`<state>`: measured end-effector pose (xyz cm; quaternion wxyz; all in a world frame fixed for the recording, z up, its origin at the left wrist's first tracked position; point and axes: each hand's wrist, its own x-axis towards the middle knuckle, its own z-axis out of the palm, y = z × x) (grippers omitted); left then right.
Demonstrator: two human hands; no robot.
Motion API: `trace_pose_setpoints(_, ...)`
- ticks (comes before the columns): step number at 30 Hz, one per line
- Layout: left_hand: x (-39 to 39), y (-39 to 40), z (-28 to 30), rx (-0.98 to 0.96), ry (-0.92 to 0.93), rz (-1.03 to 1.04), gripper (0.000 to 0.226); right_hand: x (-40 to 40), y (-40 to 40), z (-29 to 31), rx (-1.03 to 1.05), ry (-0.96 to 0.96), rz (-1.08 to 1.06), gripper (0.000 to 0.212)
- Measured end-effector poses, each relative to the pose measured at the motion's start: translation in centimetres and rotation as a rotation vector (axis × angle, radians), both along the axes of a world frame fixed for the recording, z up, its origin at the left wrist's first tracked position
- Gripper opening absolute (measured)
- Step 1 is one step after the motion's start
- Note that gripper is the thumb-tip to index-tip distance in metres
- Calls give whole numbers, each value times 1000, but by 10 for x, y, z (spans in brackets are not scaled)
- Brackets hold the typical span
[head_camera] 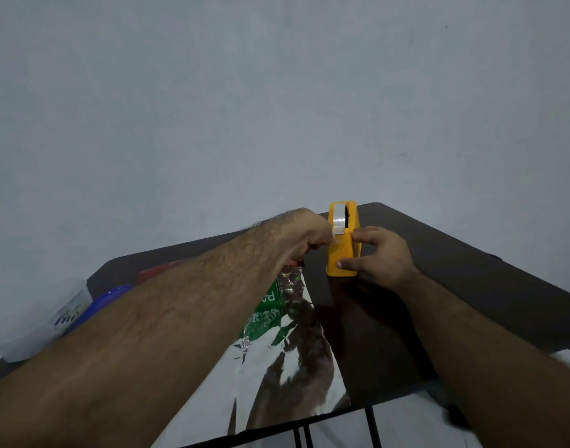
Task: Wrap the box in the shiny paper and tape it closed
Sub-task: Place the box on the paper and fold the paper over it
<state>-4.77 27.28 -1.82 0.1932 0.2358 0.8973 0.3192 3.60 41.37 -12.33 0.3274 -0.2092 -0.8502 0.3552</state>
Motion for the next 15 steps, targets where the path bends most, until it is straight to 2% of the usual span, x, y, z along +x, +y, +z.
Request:
trace_pose_setpoints(2, 10, -4, -10, -82, -18, -45, 28, 0, 1, -1, 19, -15, -5, 79)
trace_pose_setpoints(6, 11, -15, -18, 19, 125, 9, 40, 2, -2, 1, 11, -29, -11, 80)
trace_pose_setpoints(8, 6, -26, -6, 60, 195, -45, 30, 5, -4, 2, 52, -41, -43, 90)
trace_pose_setpoints(10, -2, -47, 5, 128, 190, -138, 14, 4, -5, 0, 152, -54, -84, 98)
trace_pose_setpoints(12, -9, -79, 16, 182, 195, -205, 13, 4, -12, 1, 271, 0, -114, 86)
trace_pose_setpoints(15, -27, -126, 29, 216, 226, -262, 13, 2, -29, 5, 440, 249, -171, 56)
